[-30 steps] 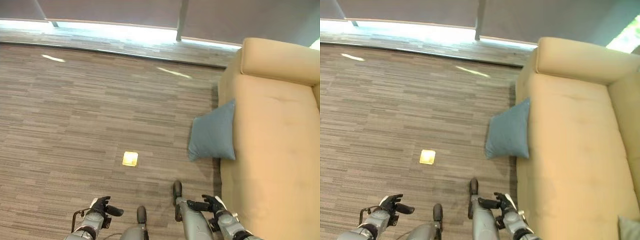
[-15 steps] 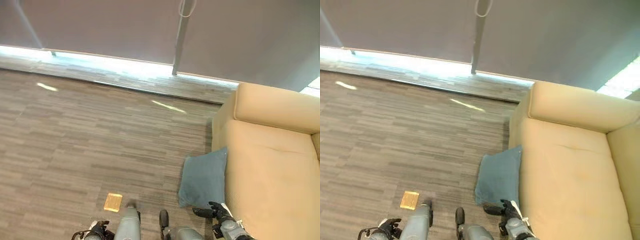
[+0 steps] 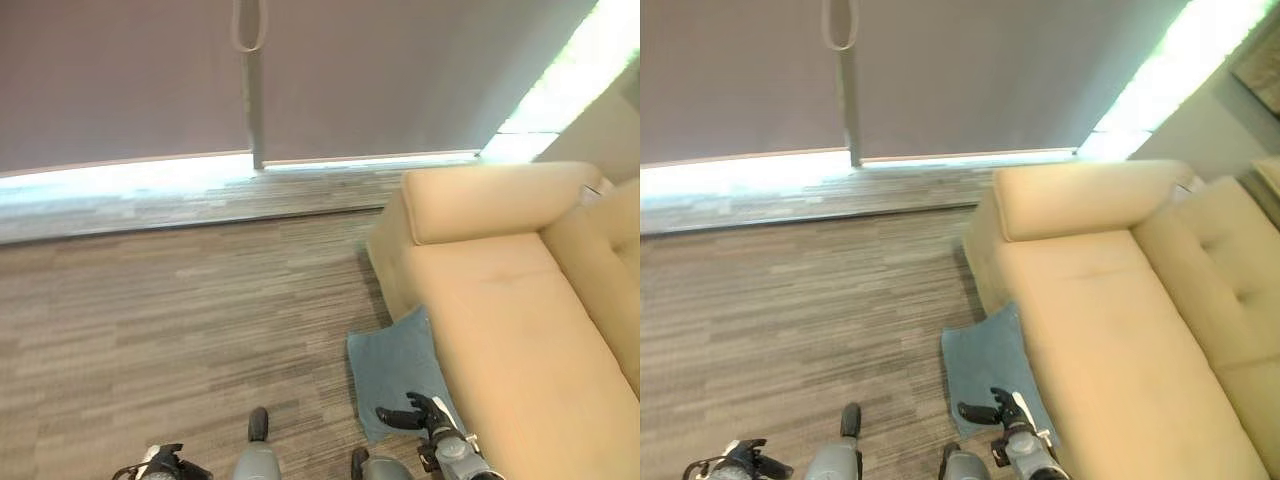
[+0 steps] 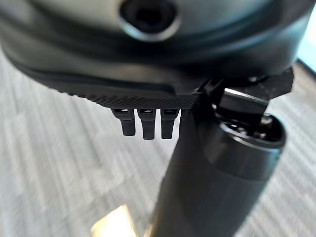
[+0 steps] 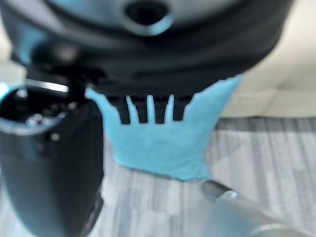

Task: Pick up all the scattered cushions and arrange them neatly on the sofa.

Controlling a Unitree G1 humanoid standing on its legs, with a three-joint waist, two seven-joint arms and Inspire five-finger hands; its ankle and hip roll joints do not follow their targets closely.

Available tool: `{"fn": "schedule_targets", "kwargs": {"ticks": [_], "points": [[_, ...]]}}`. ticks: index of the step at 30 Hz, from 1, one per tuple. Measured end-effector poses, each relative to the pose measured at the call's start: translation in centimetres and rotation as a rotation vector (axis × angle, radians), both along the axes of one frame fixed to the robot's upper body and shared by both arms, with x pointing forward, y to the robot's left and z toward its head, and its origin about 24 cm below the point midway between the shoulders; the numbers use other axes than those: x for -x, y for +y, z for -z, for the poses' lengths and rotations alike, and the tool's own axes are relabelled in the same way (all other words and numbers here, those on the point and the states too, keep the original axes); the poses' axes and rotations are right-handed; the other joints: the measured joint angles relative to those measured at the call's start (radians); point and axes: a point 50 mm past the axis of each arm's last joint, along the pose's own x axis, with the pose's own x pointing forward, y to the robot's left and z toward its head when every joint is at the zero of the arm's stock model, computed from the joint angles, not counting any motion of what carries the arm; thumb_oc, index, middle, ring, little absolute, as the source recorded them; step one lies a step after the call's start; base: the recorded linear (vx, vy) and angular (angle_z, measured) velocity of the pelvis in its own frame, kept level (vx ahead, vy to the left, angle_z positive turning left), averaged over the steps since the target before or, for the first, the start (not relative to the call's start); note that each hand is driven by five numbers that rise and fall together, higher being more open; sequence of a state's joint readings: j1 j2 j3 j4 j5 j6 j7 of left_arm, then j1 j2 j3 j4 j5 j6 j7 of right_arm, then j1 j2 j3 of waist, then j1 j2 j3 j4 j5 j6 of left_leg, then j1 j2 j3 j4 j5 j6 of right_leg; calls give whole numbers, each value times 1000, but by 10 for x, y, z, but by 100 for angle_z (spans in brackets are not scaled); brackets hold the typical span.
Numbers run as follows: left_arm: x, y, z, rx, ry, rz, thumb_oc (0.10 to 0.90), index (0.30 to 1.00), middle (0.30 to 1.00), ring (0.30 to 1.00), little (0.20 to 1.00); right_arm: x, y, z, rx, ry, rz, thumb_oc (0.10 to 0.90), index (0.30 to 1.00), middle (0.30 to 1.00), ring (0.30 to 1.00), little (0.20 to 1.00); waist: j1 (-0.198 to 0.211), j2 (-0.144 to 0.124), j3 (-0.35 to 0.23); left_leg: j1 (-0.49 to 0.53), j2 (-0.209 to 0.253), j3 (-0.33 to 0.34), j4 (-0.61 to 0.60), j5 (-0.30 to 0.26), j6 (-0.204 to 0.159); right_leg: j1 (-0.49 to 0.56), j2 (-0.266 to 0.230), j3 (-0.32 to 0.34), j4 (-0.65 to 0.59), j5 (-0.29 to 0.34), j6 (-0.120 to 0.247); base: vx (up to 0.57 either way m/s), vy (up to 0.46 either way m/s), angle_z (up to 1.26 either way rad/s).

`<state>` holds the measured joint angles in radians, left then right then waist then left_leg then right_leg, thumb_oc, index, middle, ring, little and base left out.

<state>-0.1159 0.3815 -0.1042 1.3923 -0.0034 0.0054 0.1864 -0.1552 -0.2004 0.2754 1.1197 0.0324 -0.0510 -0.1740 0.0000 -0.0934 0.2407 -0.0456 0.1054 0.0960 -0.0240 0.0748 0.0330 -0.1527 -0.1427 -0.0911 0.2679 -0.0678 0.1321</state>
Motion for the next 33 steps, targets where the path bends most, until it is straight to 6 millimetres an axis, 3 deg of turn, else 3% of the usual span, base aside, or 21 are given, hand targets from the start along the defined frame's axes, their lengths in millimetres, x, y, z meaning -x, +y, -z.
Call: {"fn": "schedule_targets", "kwargs": {"ticks": [2, 4, 5, 6, 8, 9, 10, 11, 12, 13, 14, 15, 16, 18, 21, 23, 25, 28, 30, 33], "points": [[4, -3, 2, 10, 6, -16, 800, 900, 900, 900, 900, 7, 0, 4, -18, 21, 43, 800, 900, 900, 900, 900, -25, -1, -14, 27, 3, 24, -31, -9, 2, -34, 29, -40, -82, 10, 3, 316, 105, -42], [3, -10, 5, 33, -1, -27, 800, 900, 900, 900, 900, 14, -2, 7, -21, 45, 70, 800, 900, 900, 900, 900, -63, -13, -18, 26, -1, 23, -34, -11, -12, -68, 43, -46, -184, 63, -6, 353, 69, -2], [3, -16, 8, 55, 0, -22, 800, 900, 900, 900, 900, 28, -3, 12, -23, 90, 92, 800, 900, 900, 900, 900, -72, -34, -31, 38, -9, 20, -38, -18, -39, -58, 29, -83, -236, 79, -16, 181, 30, 23], [2, -21, 9, 69, -3, -20, 800, 900, 900, 900, 900, 36, -4, 15, -21, 115, 103, 800, 900, 900, 900, 900, -72, -33, -31, 47, -9, 16, -37, -23, -52, -47, 27, -98, -240, 115, -25, 380, 19, 10], [1, -42, 16, 135, -7, 1, 800, 900, 900, 900, 900, 52, -13, 20, -10, 168, 153, 800, 900, 900, 900, 900, -75, 11, -33, 64, 29, 21, -8, -59, -102, -25, 53, -153, -236, 123, -24, 401, -39, -17], [1, -44, 16, 141, -7, 3, 800, 900, 900, 900, 900, 54, -16, 20, -7, 168, 164, 800, 900, 900, 900, 900, -77, 19, -33, 63, 38, 21, 4, -66, -113, -17, 59, -160, -238, 130, -31, 253, -43, -11], [1, -50, 18, 157, -4, 5, 800, 900, 900, 900, 900, 56, -23, 19, 8, 169, 171, 800, 900, 900, 900, 900, -92, 50, -33, 71, 64, 5, 54, -93, -137, 17, 88, -157, -235, 135, -56, 293, -73, 14], [1, -51, 19, 161, -5, 6, 800, 900, 900, 900, 900, 61, -27, 20, 17, 180, 173, 800, 900, 900, 900, 900, -99, 55, -37, 56, 71, 4, 118, -121, -158, 46, 92, -155, -239, 144, -76, 164, -46, 18], [1, -53, 19, 165, -10, 6, 800, 900, 900, 900, 900, 61, -30, 19, 25, 175, 179, 800, 900, 900, 900, 900, -98, 65, -46, 44, 77, 0, 206, -134, -185, 51, 109, -149, -228, 112, -108, 194, -75, 14], [-2, -51, 18, 163, -32, 0, 800, 900, 900, 900, 900, 59, -29, 18, 20, 165, 185, 800, 900, 900, 900, 900, -100, 58, -41, -27, 82, -17, 374, -151, -214, 53, 107, -142, -207, 100, -127, 85, -43, -44], [3, -48, 18, 152, -27, 2, 800, 900, 900, 900, 900, 54, -28, 16, 18, 145, 173, 800, 900, 900, 900, 900, -72, 55, -45, -124, 91, -40, 612, -110, -235, 55, 108, -119, -182, 101, -160, 143, -35, -95], [6, -51, 19, 154, -20, 3, 800, 900, 900, 900, 900, 38, -29, 9, 36, 86, 145, 800, 900, 900, 900, 900, -60, 49, -44, -203, 75, -131, 788, -69, -227, 60, 115, -72, -159, 81, -189, 187, 18, -119], [10, -54, 21, 158, -2, -2, 800, 900, 900, 900, 900, 26, -33, 3, 55, 40, 121, 800, 900, 900, 900, 900, -64, 74, -40, -284, 53, -190, 922, -77, -233, 74, 131, -48, -161, 76, -195, 235, 101, -108], [15, -57, 23, 168, 12, 3, 800, 900, 900, 900, 900, 12, -29, -3, 66, -8, 97, 800, 900, 900, 900, 900, -41, 67, -36, -318, 48, -155, 798, -133, -159, 81, 135, 3, -168, 75, -200, 317, 222, -103], [15, -57, 23, 168, 11, 4, 800, 900, 900, 900, 900, 6, -21, -6, 75, -30, 30, 800, 900, 900, 900, 900, -20, 65, -32, -238, 53, -196, 339, -125, -162, 88, 160, 66, -164, 63, -194, 329, 301, -88], [18, -57, 24, 171, 9, -27, 800, 900, 900, 900, 900, 3, -24, -9, 100, -42, 1, 800, 900, 900, 900, 900, 14, 79, -19, -174, 52, -321, 153, -105, -179, 109, 192, 150, -170, 53, -188, 183, 206, -109], [20, -59, 25, 178, 14, -38, 800, 900, 900, 900, 900, 7, -34, -9, 141, -26, -12, 800, 900, 900, 900, 900, 12, 105, 0, -145, 62, -322, 132, -75, -166, 133, 202, 166, -168, 41, -155, 177, 251, -61], [19, -54, 23, 159, 14, -26, 800, 900, 900, 900, 900, 20, -33, -3, 145, 15, -25, 800, 900, 900, 900, 900, 14, 74, -6, -115, 11, -266, 135, -39, -147, 142, 136, 204, -170, 18, -117, 125, 239, -35], [18, -53, 23, 155, 12, -21, 800, 900, 900, 900, 900, 22, -30, -2, 144, 20, -35, 800, 900, 900, 900, 900, 12, 69, -9, -98, -22, -253, 137, -25, -135, 158, 100, 208, -181, 6, -100, 73, 207, -34], [2, -53, 19, 146, -25, 21, 800, 900, 900, 900, 900, 11, -19, -3, 158, 5, -109, 800, 900, 900, 900, 900, 13, 62, -12, -82, -57, -182, 135, -23, -106, 127, 52, 244, -176, 23, -58, -112, 161, -55]]}}
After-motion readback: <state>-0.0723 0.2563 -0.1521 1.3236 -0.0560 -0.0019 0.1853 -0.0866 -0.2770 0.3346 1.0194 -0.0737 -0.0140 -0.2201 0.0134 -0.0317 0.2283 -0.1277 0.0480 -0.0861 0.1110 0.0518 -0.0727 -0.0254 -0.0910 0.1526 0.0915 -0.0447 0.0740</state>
